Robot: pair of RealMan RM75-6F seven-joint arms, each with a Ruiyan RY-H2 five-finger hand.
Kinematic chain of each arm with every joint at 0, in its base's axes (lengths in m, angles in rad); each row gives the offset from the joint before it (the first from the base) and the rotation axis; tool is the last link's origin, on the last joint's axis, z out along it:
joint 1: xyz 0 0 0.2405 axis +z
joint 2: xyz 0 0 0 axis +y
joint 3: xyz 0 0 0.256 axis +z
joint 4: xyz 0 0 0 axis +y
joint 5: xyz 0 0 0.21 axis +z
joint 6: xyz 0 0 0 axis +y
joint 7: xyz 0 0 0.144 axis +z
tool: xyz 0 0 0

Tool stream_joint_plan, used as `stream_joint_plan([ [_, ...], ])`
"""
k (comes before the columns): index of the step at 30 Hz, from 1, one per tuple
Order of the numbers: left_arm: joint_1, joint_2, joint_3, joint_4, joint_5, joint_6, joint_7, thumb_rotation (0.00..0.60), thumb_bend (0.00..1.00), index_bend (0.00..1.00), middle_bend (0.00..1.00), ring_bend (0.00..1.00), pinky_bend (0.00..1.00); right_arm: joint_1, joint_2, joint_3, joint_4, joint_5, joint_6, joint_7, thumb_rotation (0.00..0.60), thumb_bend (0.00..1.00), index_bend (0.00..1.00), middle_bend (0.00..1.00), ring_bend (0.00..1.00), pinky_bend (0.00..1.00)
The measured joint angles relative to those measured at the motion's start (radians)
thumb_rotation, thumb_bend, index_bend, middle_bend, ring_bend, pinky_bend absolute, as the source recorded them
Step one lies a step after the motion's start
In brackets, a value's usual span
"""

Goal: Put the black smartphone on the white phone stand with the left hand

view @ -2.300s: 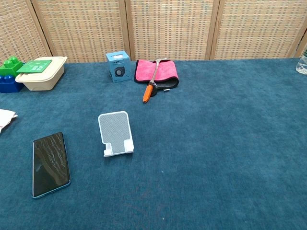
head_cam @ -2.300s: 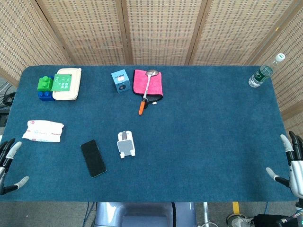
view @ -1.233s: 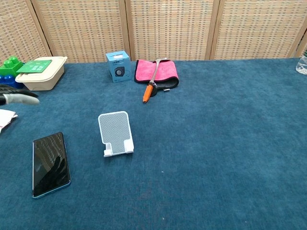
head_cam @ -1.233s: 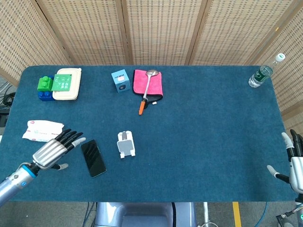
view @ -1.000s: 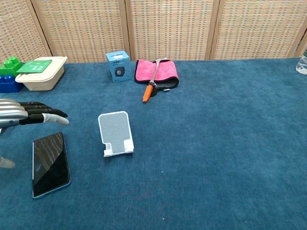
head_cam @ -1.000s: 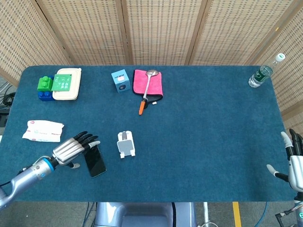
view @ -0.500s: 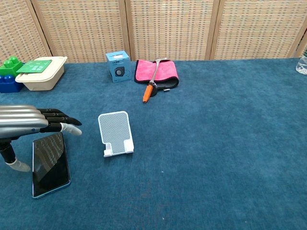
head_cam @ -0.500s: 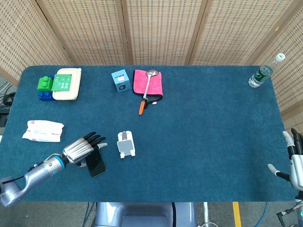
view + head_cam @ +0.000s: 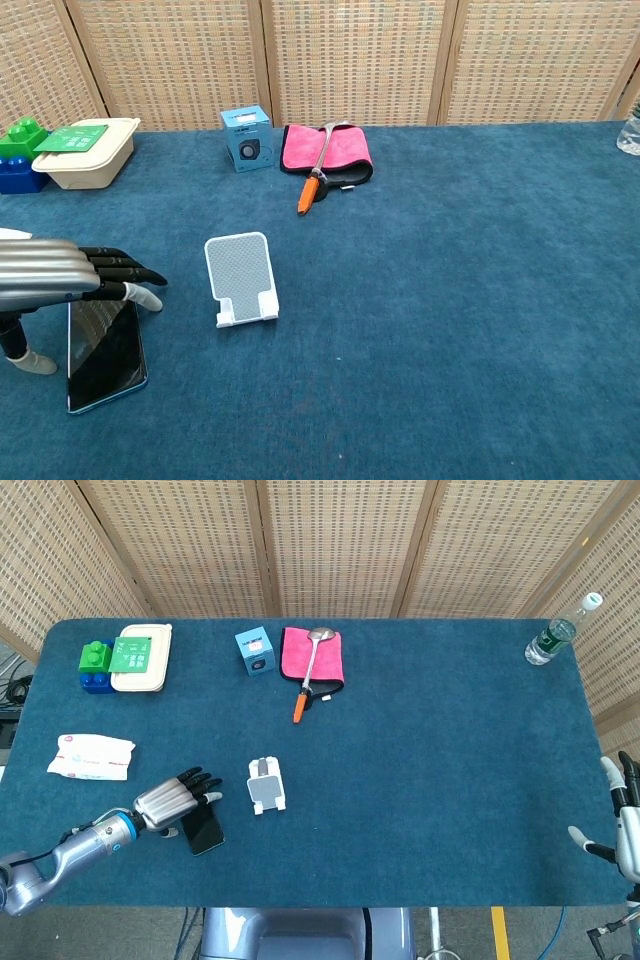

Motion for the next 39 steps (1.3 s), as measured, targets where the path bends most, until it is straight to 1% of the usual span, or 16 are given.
stream_joint_plan([
  [3,-0.002,-0.007,0.005,0.006,-0.005,0.006,0.002,0.6,0.13,0.15,0.04,0.08,0.07,0.0,0.0,-0.001,0.0,0.0,-0.001,0.0,0.6,0.0,0.0,0.0,0.0,0.0],
  [4,-0.001,-0.009,0.006,0.009,-0.006,0.009,0.002,0.6,0.14,0.17,0.07,0.12,0.09,0.0,0.0,-0.001,0.0,0.0,-0.001,0.0,0.6,0.0,0.0,0.0,0.0,0.0],
  [6,0.001,-0.015,0.009,0.018,-0.007,0.019,0.004,0.6,0.17,0.22,0.15,0.2,0.15,0.001,-0.001,-0.001,0.0,0.0,-0.001,0.0,0.6,0.0,0.0,0.0,0.0,0.0],
  [8,0.003,-0.022,0.013,0.027,-0.008,0.031,0.005,0.6,0.21,0.29,0.25,0.31,0.25,0.001,0.0,-0.001,0.0,0.0,-0.001,0.001,0.6,0.0,0.0,0.0,0.0,0.0],
  [10,0.006,-0.025,0.015,0.033,-0.009,0.041,0.006,0.6,0.24,0.35,0.33,0.4,0.31,0.001,0.0,-0.001,0.0,0.0,-0.002,0.003,0.6,0.0,0.0,0.0,0.0,0.0],
  [11,0.007,-0.026,0.016,0.035,-0.01,0.047,0.007,0.6,0.25,0.39,0.38,0.44,0.34,0.001,0.001,-0.002,-0.001,0.0,-0.003,0.004,0.6,0.0,0.0,0.0,0.0,0.0],
  [13,0.012,-0.027,0.015,0.039,-0.01,0.07,0.011,0.6,0.25,0.44,0.43,0.49,0.37,0.001,0.002,-0.002,-0.001,0.0,-0.003,0.006,0.6,0.0,0.0,0.0,0.0,0.0],
  [16,0.018,-0.025,0.012,0.042,-0.011,0.098,0.016,0.6,0.25,0.48,0.47,0.52,0.39,0.0,0.002,-0.002,-0.001,-0.001,-0.003,0.008,0.6,0.0,0.0,0.0,0.0,0.0],
  [19,0.022,-0.007,0.004,0.03,-0.012,0.134,0.023,0.6,0.25,0.49,0.47,0.52,0.39,0.0,0.004,-0.003,-0.003,-0.002,-0.002,0.012,0.6,0.0,0.0,0.0,0.0,0.0],
  [22,0.022,0.035,-0.013,-0.014,-0.012,0.182,0.043,0.6,0.25,0.49,0.47,0.52,0.39,-0.002,0.007,-0.003,-0.004,-0.004,0.0,0.019,0.6,0.0,0.0,0.0,0.0,0.0],
  [25,0.021,0.085,-0.032,-0.074,-0.01,0.216,0.09,0.6,0.23,0.49,0.47,0.52,0.39,-0.003,0.01,-0.004,-0.005,-0.005,0.001,0.028,0.6,0.0,0.0,0.0,0.0,0.0],
  [28,0.022,0.13,-0.055,-0.131,0.0,0.261,0.172,0.6,0.2,0.49,0.47,0.52,0.39,-0.005,0.014,-0.004,-0.006,-0.006,0.003,0.037,0.6,0.0,0.0,0.0,0.0,0.0],
  [31,0.02,0.162,-0.081,-0.177,0.022,0.3,0.293,0.6,0.18,0.49,0.47,0.52,0.39,-0.006,0.018,-0.004,-0.007,-0.009,0.006,0.049,0.6,0.0,0.0,0.0,0.0,0.0],
  [34,0.015,0.182,-0.112,-0.214,0.057,0.329,0.461,0.6,0.17,0.5,0.47,0.52,0.39,-0.008,0.023,-0.005,-0.007,-0.013,0.008,0.063,0.6,0.0,0.0,0.0,0.0,0.0],
  [35,0.011,0.187,-0.124,-0.228,0.073,0.335,0.537,0.6,0.17,0.5,0.47,0.52,0.39,-0.009,0.025,-0.006,-0.006,-0.015,0.008,0.068,0.6,0.0,0.0,0.0,0.0,0.0],
  [39,-0.01,0.187,-0.166,-0.26,0.131,0.332,0.794,0.6,0.17,0.5,0.47,0.52,0.39,-0.009,0.029,-0.007,-0.004,-0.018,0.006,0.084,0.6,0.0,0.0,0.0,0.0,0.0],
])
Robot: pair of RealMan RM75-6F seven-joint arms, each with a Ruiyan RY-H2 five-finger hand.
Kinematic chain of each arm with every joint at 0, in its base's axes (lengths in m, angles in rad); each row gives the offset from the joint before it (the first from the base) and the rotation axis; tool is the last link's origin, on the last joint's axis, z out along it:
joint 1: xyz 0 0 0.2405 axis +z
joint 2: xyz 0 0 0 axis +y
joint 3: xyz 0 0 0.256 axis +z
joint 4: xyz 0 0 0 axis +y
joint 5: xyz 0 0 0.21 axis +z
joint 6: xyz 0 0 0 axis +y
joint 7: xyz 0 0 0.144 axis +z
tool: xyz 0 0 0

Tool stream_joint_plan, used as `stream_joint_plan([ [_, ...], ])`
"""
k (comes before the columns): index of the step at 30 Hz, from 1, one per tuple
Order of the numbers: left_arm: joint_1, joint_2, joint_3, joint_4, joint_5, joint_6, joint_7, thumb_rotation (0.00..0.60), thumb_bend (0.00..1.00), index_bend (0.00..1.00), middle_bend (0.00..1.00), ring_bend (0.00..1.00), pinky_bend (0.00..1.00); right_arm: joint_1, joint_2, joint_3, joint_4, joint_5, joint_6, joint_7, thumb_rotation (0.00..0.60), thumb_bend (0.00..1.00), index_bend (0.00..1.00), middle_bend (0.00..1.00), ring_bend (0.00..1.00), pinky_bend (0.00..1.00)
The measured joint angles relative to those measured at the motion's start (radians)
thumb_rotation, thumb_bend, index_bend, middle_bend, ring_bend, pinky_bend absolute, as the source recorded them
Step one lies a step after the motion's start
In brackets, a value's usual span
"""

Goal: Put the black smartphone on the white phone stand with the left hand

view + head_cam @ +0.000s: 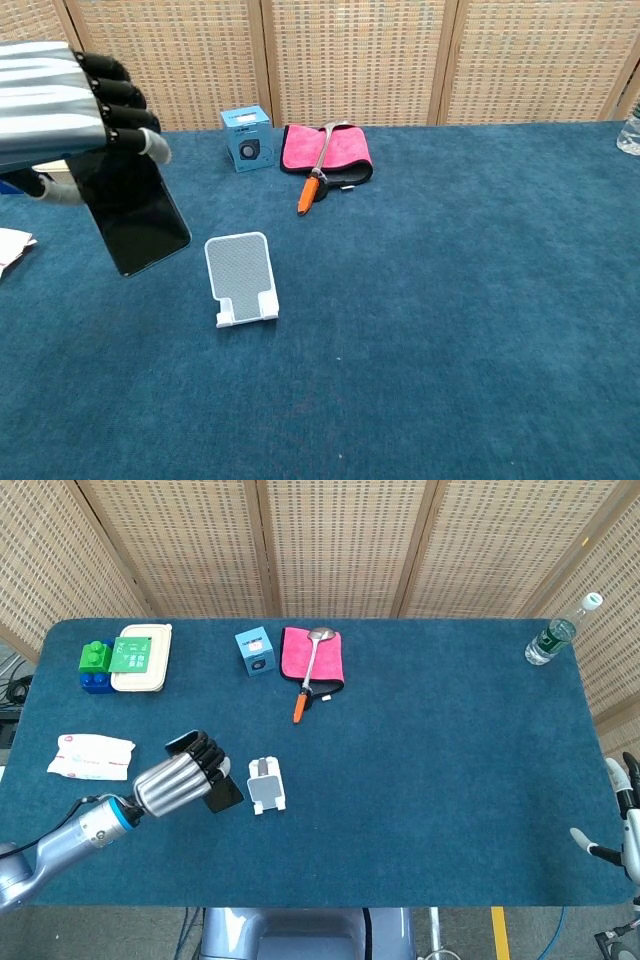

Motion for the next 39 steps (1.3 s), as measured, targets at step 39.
stream_joint_plan([
  [39,-0.075,-0.255,-0.143,-0.141,-0.289,-0.436,0.749,0.6,0.15,0.5,0.47,0.52,0.39,0.007,0.034,-0.003,0.009,0.019,-0.048,0.103,0.6,0.0,0.0,0.0,0.0,0.0],
])
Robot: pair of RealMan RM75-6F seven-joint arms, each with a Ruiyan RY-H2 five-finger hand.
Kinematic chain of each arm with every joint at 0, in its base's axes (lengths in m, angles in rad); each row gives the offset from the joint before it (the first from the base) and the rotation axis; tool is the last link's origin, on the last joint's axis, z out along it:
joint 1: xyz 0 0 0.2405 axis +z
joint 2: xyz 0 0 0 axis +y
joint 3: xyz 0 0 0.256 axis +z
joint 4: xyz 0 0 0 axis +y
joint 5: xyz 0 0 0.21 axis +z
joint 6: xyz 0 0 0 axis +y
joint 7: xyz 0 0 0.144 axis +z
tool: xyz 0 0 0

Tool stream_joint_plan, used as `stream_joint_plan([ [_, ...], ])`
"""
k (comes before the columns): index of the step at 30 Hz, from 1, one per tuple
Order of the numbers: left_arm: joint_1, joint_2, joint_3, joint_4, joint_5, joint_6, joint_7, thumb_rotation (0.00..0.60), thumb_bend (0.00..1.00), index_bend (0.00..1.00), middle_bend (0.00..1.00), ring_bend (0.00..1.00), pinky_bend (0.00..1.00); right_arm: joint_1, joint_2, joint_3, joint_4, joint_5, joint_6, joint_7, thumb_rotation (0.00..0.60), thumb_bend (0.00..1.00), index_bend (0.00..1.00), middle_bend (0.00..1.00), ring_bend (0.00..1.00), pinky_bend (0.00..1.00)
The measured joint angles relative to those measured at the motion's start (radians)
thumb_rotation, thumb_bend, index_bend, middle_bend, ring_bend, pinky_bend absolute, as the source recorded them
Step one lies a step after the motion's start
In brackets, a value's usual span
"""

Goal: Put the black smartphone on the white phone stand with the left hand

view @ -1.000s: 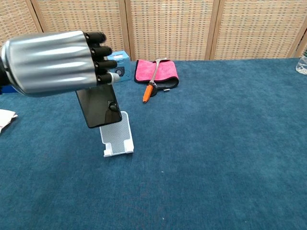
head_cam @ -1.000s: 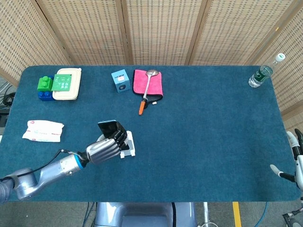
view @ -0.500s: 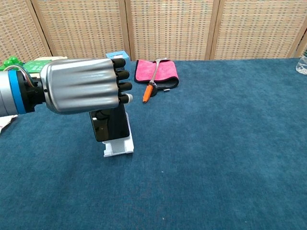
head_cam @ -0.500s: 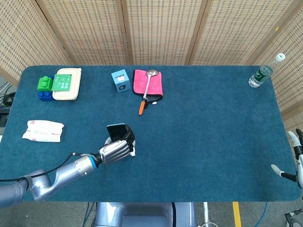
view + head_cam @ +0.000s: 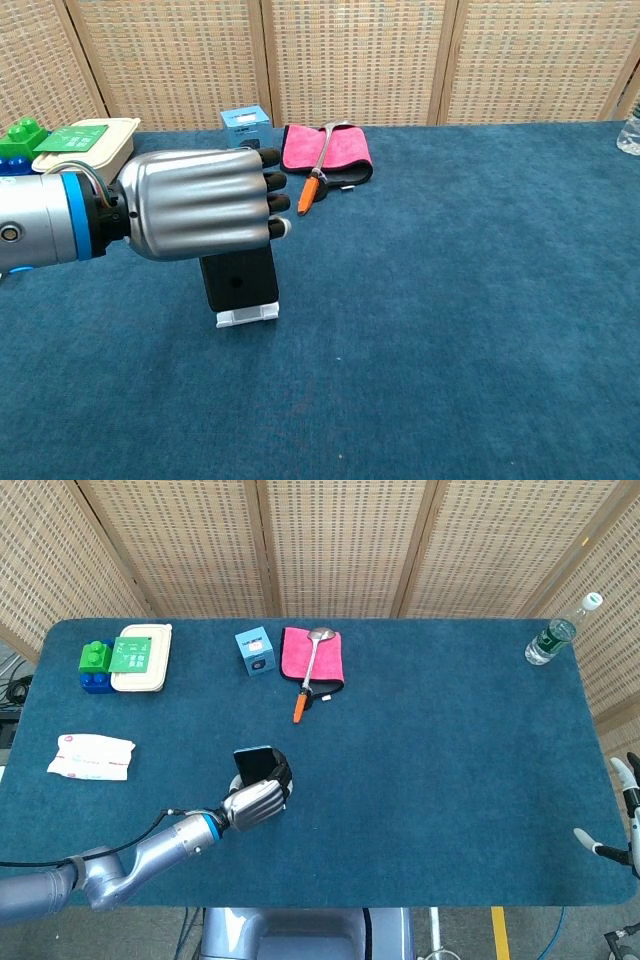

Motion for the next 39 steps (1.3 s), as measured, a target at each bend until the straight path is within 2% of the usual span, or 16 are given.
stream_joint_plan([
  [6,0.005,-0.014,-0.001,-0.013,-0.069,-0.002,0.067,0.6,0.14,0.5,0.45,0.52,0.39,0.001,0.001,-0.002,-0.001,-0.003,-0.001,0.001,0.6,0.0,0.0,0.0,0.0,0.0],
  [9,0.005,-0.023,0.0,-0.018,-0.104,-0.002,0.101,0.6,0.12,0.44,0.31,0.43,0.39,0.0,0.001,-0.003,-0.002,-0.004,0.001,0.0,0.6,0.0,0.0,0.0,0.0,0.0],
  [13,0.003,-0.033,0.004,-0.028,-0.152,0.002,0.141,0.6,0.07,0.26,0.07,0.22,0.39,0.0,0.001,-0.002,-0.001,-0.002,0.0,0.002,0.6,0.0,0.0,0.0,0.0,0.0],
  [15,0.002,-0.038,0.008,-0.032,-0.176,0.008,0.165,0.6,0.06,0.18,0.01,0.13,0.36,0.0,0.002,-0.002,-0.001,-0.001,0.0,0.004,0.6,0.0,0.0,0.0,0.0,0.0],
  [17,0.001,-0.042,0.011,-0.037,-0.196,0.016,0.187,0.6,0.06,0.11,0.0,0.06,0.32,0.0,0.002,-0.001,-0.001,-0.001,0.0,0.004,0.6,0.0,0.0,0.0,0.0,0.0],
  [22,-0.006,-0.049,0.017,-0.055,-0.232,0.029,0.226,0.6,0.06,0.01,0.0,0.0,0.28,0.0,0.003,-0.001,-0.001,0.0,-0.001,0.006,0.6,0.0,0.0,0.0,0.0,0.0],
  [28,-0.018,-0.014,0.03,-0.116,-0.24,0.05,0.212,0.6,0.01,0.0,0.0,0.0,0.2,0.001,0.001,-0.004,-0.002,-0.003,-0.003,-0.001,0.6,0.0,0.0,0.0,0.0,0.0],
  [33,-0.022,0.044,0.04,-0.17,-0.235,0.08,0.167,0.6,0.0,0.0,0.0,0.0,0.2,0.001,-0.002,-0.006,-0.005,-0.005,-0.001,-0.012,0.6,0.0,0.0,0.0,0.0,0.0],
  [39,-0.001,0.11,0.036,-0.236,-0.211,0.146,0.034,0.6,0.0,0.0,0.0,0.0,0.2,0.002,-0.003,-0.006,-0.005,-0.005,0.0,-0.016,0.6,0.0,0.0,0.0,0.0,0.0],
])
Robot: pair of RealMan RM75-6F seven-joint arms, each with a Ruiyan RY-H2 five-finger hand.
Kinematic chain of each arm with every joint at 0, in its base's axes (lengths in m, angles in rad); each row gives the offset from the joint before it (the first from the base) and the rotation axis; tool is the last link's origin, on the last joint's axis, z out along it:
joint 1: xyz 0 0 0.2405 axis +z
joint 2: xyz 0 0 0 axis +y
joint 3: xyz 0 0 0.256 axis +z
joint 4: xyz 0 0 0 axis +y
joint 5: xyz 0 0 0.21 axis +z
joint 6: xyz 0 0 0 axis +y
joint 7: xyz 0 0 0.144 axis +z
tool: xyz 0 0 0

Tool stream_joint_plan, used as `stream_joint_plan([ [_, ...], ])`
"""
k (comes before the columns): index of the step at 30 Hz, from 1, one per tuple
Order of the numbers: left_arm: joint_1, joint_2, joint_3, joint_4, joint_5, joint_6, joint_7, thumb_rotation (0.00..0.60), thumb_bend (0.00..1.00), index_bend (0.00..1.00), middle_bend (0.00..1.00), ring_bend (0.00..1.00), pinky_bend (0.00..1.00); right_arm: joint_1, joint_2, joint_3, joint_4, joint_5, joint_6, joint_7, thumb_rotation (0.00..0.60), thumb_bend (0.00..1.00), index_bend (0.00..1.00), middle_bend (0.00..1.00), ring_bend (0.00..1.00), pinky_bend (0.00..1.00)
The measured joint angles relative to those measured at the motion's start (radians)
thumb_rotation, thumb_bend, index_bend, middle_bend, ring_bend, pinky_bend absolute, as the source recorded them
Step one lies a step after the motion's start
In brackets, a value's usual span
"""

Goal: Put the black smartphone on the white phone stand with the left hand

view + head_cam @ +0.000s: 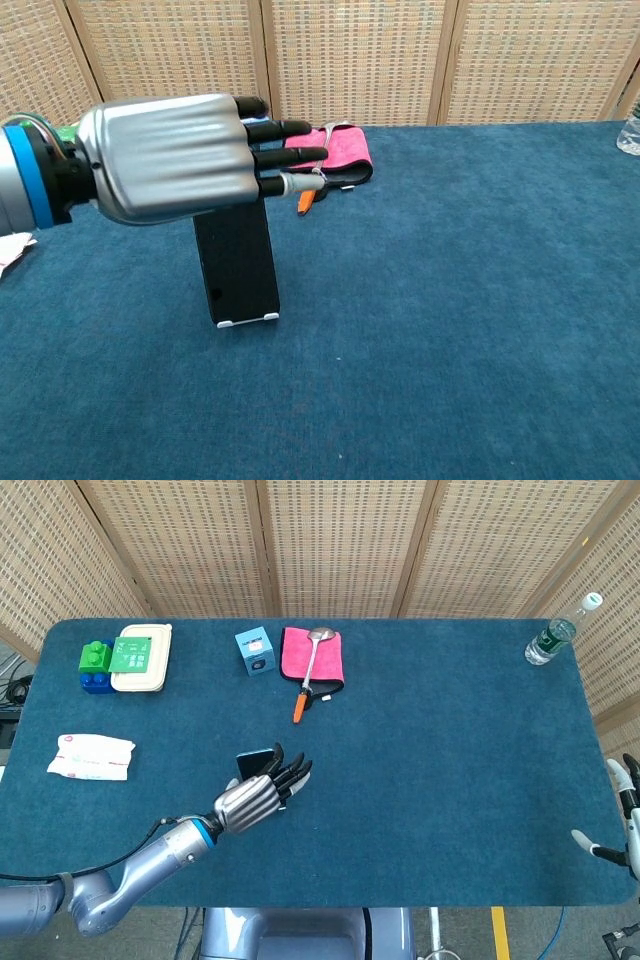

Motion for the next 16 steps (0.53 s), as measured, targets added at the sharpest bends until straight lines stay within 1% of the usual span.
stream_joint_plan([
  [1,0.008,0.012,-0.002,-0.011,0.003,0.016,-0.035,0.6,0.0,0.0,0.0,0.0,0.19,0.0,0.0,0.0,0.0,0.0,0.0,-0.001,0.6,0.0,0.0,0.0,0.0,0.0],
  [4,0.055,0.054,-0.005,-0.045,0.008,0.092,-0.197,0.6,0.0,0.0,0.0,0.0,0.13,0.002,-0.002,-0.001,-0.003,-0.003,0.0,-0.01,0.6,0.0,0.0,0.0,0.0,0.0],
  [7,0.119,0.1,0.0,-0.064,0.017,0.186,-0.407,0.6,0.0,0.0,0.0,0.0,0.06,0.001,-0.004,-0.002,-0.006,-0.006,0.004,-0.019,0.6,0.0,0.0,0.0,0.0,0.0],
  [9,0.178,0.13,0.007,-0.065,0.022,0.268,-0.568,0.6,0.0,0.0,0.0,0.0,0.03,0.001,-0.006,-0.002,-0.007,-0.007,0.006,-0.029,0.6,0.0,0.0,0.0,0.0,0.0],
  [11,0.245,0.155,0.015,-0.057,0.03,0.363,-0.726,0.6,0.0,0.0,0.0,0.0,0.02,0.001,-0.009,-0.002,-0.008,-0.006,0.007,-0.037,0.6,0.0,0.0,0.0,0.0,0.0],
  [14,0.345,0.176,0.03,-0.026,0.042,0.506,-0.93,0.6,0.0,0.0,0.0,0.0,0.0,0.002,-0.013,-0.002,-0.008,-0.006,0.009,-0.05,0.6,0.0,0.0,0.0,0.0,0.0],
  [16,0.406,0.181,0.041,-0.001,0.048,0.579,-1.037,0.6,0.0,0.0,0.0,0.0,0.0,0.002,-0.015,-0.003,-0.009,-0.008,0.011,-0.06,0.6,0.0,0.0,0.0,0.0,0.0],
])
